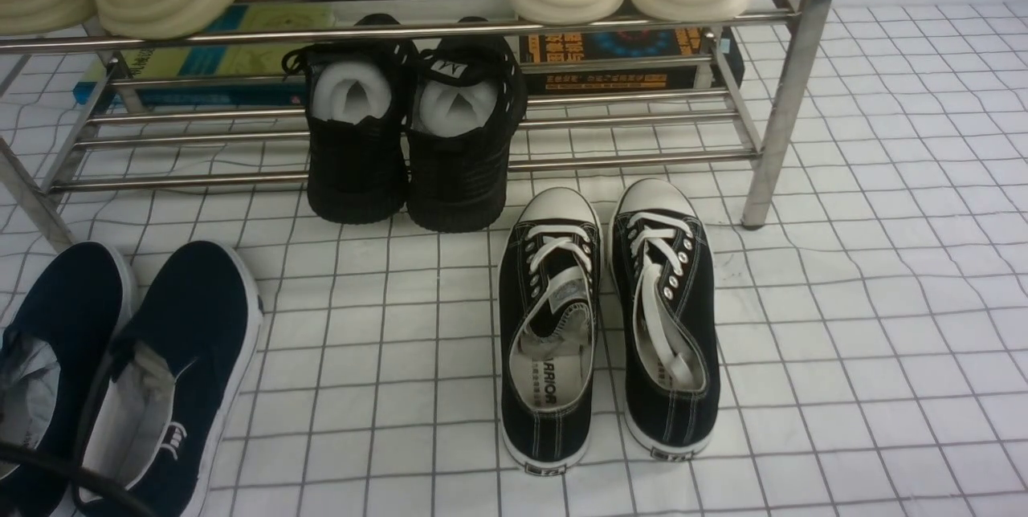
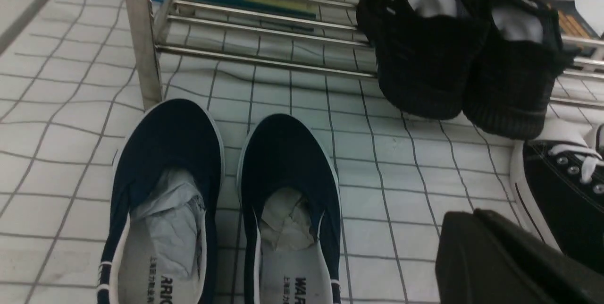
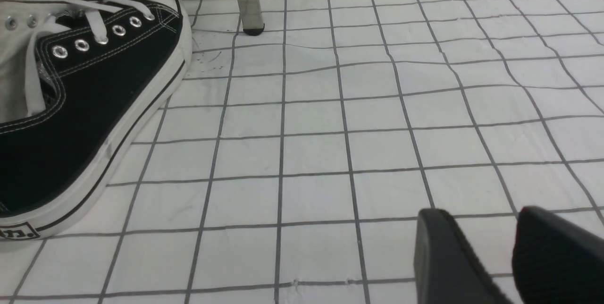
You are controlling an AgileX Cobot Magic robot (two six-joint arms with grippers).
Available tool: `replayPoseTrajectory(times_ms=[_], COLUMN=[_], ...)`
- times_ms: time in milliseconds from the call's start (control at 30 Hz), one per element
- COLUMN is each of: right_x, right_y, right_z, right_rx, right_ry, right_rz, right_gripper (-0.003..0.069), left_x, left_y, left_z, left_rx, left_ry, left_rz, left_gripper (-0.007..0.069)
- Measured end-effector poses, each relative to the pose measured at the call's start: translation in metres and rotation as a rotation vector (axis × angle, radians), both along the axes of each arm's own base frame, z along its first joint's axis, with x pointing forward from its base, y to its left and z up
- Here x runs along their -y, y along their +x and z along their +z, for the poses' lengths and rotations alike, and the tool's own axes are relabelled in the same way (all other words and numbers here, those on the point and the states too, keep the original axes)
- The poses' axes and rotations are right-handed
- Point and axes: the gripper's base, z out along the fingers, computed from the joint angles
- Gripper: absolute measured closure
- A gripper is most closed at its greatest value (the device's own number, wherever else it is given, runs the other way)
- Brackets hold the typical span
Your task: Take the shoes off the shelf with your hand from the white checkered tablecloth.
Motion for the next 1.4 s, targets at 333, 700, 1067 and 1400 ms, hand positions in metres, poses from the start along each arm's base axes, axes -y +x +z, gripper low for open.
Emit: replayPoseTrajectory(times_ms=[333,700,1067,1400], right_x=[0.0,0.0,0.0,0.0], right_y=[0.0,0.0,0.0,0.0], right_z=[0.0,0.0,0.0,0.0], right_rx=[0.0,0.0,0.0,0.0], right_ry=[0.0,0.0,0.0,0.0], right_rz=[0.0,0.0,0.0,0.0], right_gripper=[0.042,0.042,0.042,0.042], left_x=[-0.002,-0.006,-0.008,-0.01], left_y=[0.005,0.005,0.004,0.001], left_z=[-0.018,-0.022,-0.066,-0.11], left_rx=[-0.036,-0.032,0.026,-0.03], left_ry=[0.024,0.096,0.093,0.082], left_rz=[0.013,0.036,0.025,0.043], left_gripper=[0.062,0.0608,0.0602,0.0593])
